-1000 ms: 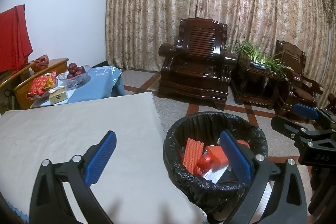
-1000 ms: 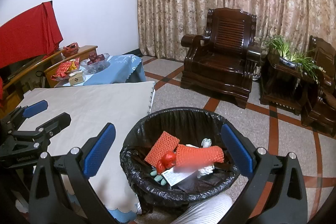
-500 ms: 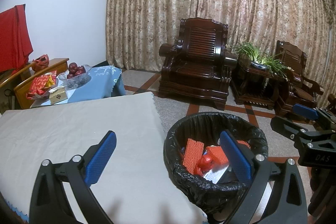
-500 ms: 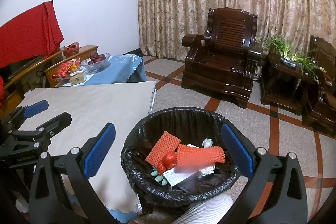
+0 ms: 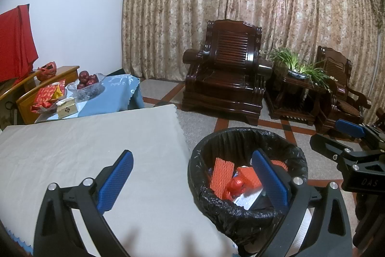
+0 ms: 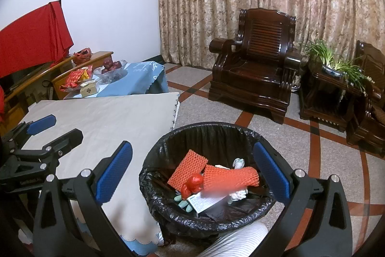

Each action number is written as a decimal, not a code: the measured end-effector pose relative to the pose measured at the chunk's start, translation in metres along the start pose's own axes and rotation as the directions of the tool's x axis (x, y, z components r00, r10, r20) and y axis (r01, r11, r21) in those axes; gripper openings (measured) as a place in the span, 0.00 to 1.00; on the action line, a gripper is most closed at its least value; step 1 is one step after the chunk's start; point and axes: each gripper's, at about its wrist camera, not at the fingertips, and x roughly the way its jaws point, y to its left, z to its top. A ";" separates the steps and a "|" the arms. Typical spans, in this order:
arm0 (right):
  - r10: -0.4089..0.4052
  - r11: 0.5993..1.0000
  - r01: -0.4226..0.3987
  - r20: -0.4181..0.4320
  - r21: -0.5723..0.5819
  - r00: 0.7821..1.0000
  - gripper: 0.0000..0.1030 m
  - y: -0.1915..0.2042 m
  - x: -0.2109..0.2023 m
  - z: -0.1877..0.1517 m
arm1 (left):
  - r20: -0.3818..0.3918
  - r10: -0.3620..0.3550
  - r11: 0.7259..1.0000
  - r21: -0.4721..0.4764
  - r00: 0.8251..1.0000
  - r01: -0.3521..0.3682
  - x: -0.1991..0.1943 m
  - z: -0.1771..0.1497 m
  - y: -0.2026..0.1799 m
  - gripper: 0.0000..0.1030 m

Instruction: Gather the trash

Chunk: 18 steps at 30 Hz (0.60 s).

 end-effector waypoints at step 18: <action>0.000 1.000 0.000 -0.001 -0.001 1.000 0.95 0.000 0.000 -0.001 | 0.000 0.001 1.000 0.000 1.000 -0.001 0.000 0.000 0.000 0.94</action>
